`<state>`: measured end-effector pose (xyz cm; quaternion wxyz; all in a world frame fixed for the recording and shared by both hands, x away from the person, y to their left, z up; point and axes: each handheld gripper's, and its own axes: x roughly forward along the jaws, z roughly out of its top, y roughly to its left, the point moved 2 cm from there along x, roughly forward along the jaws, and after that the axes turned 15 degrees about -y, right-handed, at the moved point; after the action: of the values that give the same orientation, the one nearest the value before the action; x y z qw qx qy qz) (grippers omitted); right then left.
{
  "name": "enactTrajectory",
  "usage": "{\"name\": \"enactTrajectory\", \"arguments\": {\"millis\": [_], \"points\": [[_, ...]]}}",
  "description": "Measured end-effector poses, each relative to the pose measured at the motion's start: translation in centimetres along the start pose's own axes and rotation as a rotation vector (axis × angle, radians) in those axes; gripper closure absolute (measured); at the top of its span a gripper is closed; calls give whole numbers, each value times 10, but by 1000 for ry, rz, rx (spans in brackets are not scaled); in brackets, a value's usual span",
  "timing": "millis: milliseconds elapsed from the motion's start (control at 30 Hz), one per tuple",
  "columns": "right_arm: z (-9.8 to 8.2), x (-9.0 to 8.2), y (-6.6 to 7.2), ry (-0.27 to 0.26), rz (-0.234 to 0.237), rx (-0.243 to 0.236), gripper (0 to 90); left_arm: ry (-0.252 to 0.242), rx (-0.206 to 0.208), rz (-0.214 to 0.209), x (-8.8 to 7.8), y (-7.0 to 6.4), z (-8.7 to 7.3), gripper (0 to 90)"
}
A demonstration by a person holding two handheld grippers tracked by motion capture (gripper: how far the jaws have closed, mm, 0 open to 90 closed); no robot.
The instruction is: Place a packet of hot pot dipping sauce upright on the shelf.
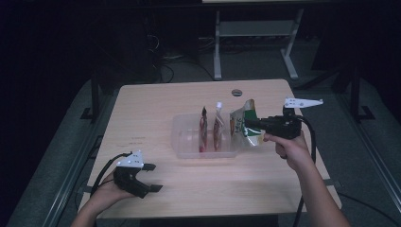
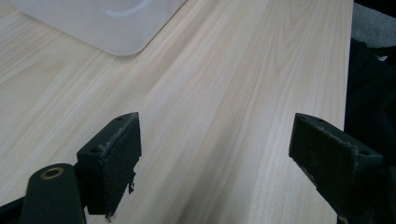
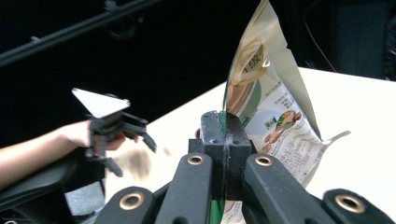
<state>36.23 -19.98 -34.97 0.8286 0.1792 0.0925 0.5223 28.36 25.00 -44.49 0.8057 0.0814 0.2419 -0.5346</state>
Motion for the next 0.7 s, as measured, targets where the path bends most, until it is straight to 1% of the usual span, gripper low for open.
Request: {"name": "enactTrajectory", "arguments": {"millis": [167,233,267,367,467,500,567,700], "points": [[-5,7,-14,28,-43,16,900,6,-5,3,1,1,-2,166],[-7,8,-16,32,-47,18,900,7,-11,3,1,1,-3,166],[-8,10,-19,24,-42,33,900,7,-11,2,1,2,-3,166],[-11,12,-22,45,-64,29,900,8,-15,2,1,2,-3,166],[-13,13,-22,47,-60,41,899,10,-13,2,1,2,-4,166],[-15,13,-22,63,-84,27,898,12,-12,3,1,2,-5,165],[-16,15,-24,75,-103,23,895,12,-10,2,1,2,-5,165],[-17,18,-27,54,-104,31,886,14,-8,0,1,2,-5,165]]}}
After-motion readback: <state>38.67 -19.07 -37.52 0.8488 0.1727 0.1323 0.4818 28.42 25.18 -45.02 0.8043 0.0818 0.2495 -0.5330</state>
